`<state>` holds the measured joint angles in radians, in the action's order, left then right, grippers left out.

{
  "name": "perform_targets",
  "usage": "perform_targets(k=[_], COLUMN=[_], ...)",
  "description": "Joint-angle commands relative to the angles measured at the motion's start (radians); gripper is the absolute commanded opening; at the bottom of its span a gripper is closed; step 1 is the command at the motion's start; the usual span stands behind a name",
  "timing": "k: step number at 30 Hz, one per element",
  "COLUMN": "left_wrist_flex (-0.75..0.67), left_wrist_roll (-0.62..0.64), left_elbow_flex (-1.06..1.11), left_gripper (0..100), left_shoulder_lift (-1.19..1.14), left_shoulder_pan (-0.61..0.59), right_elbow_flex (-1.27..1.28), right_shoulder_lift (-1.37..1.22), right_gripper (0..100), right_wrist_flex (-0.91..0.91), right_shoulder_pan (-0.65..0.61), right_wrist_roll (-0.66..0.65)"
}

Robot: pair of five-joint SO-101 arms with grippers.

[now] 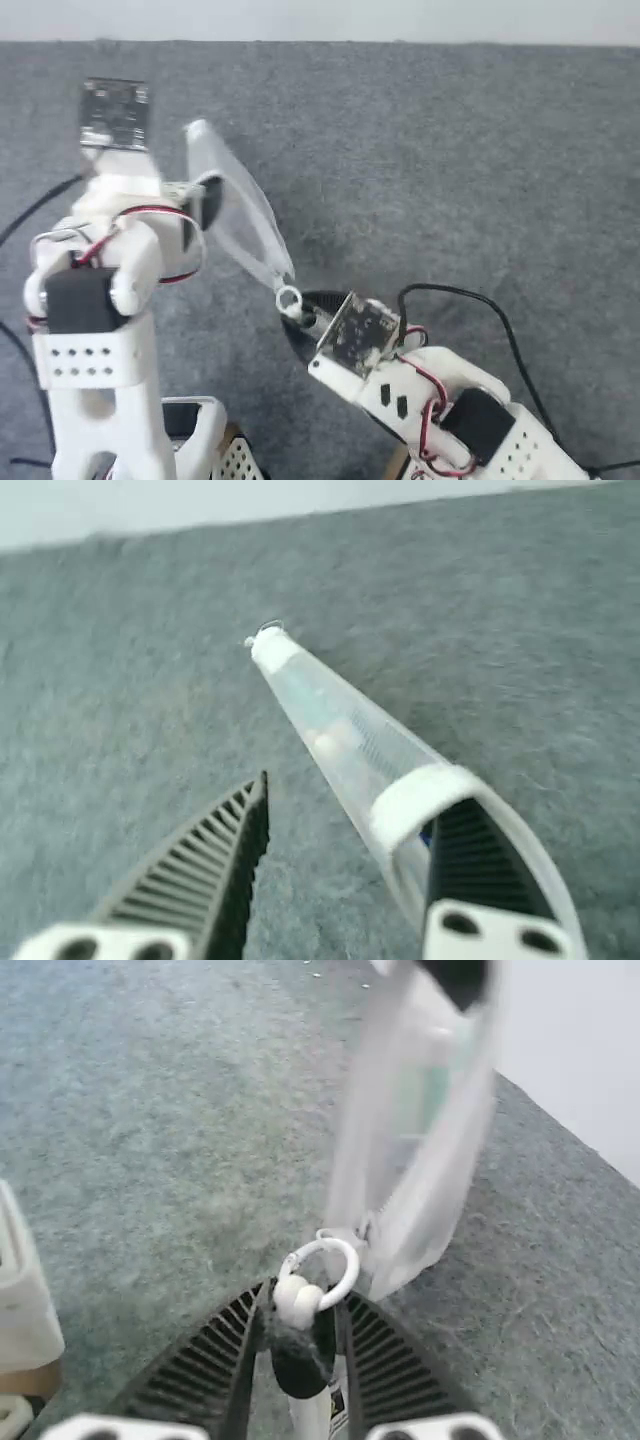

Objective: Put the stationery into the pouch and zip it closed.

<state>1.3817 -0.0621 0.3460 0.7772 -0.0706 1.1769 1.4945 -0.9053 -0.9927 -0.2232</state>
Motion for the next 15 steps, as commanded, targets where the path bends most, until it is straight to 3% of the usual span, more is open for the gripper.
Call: perform_targets(k=[1, 7, 15], left_wrist_flex=[-0.029, -0.071, -0.063], left_wrist_roll=[-0.04, -0.046, -0.046], left_elbow_flex=[-0.047, -0.01, -0.01], left_gripper=[25, 25, 25], left_shoulder_lift=[0.034, 0.034, 0.037], left_shoulder_pan=[0.112, 0.279, 0.374], right_elbow_flex=[-0.051, -0.051, -0.055], right_shoulder_lift=[0.031, 0.033, 0.033], right_gripper=[0.6, 0.6, 0.6], right_wrist_flex=[-0.013, -0.013, -0.007], right_shoulder_pan=[-0.039, -0.044, -0.039], right_wrist_roll=[-0.026, -0.026, -0.021])
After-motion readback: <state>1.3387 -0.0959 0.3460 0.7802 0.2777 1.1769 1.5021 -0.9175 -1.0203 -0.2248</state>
